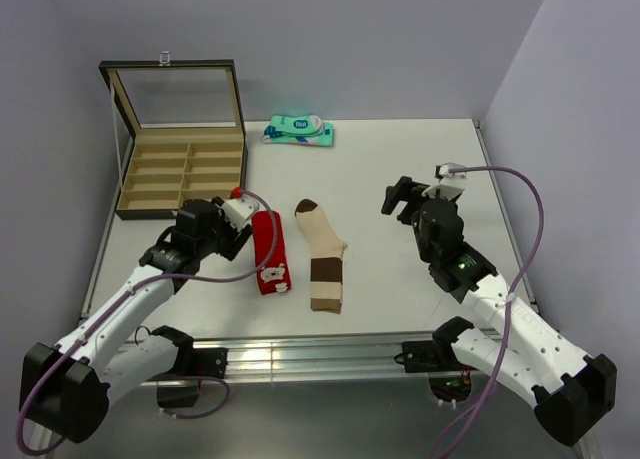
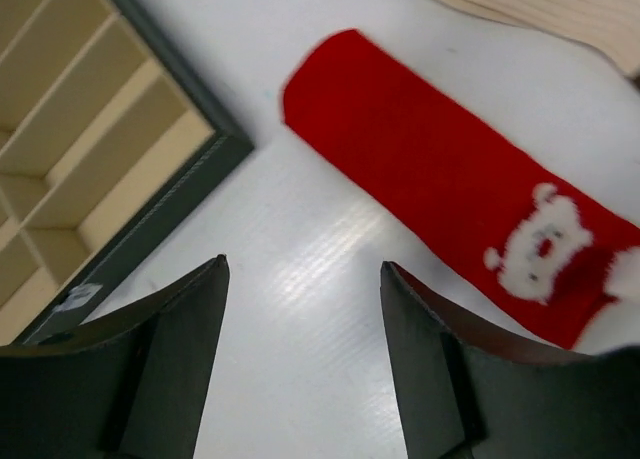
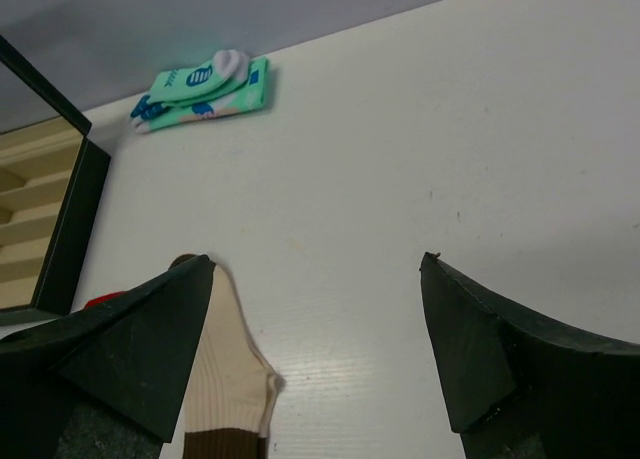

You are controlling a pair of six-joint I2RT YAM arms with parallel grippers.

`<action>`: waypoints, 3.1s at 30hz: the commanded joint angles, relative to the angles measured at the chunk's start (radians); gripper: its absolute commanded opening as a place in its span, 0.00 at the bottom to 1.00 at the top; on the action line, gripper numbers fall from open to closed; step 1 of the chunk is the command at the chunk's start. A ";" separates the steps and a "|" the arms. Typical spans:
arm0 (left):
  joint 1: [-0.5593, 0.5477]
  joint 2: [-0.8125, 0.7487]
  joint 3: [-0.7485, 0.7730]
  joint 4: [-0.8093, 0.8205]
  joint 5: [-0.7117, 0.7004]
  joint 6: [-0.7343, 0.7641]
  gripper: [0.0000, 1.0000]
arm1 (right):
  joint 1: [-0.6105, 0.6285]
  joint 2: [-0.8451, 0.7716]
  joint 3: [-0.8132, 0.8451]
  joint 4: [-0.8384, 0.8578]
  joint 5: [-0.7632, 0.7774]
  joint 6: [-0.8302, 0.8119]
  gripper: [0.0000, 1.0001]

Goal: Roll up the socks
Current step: Roll the sock at the center of the board.

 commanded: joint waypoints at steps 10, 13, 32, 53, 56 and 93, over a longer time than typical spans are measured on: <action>-0.122 -0.060 -0.093 -0.114 0.339 0.201 0.63 | 0.053 0.093 0.027 0.035 -0.114 0.074 0.87; -0.127 -0.033 -0.090 -0.120 0.391 0.198 0.62 | 0.089 0.140 0.044 0.036 -0.095 0.079 0.85; -0.260 0.179 -0.087 -0.019 0.364 0.126 0.56 | 0.142 0.232 0.049 0.115 -0.091 0.080 0.85; -0.265 0.337 -0.067 0.056 0.285 0.123 0.43 | 0.154 0.208 0.011 0.124 -0.076 0.044 0.83; -0.265 0.342 -0.058 0.056 0.293 0.123 0.35 | 0.157 0.215 0.012 0.121 -0.085 0.034 0.80; 0.107 0.955 0.485 -0.889 0.881 0.732 0.00 | 0.449 0.708 -0.032 0.648 -0.748 -0.087 0.54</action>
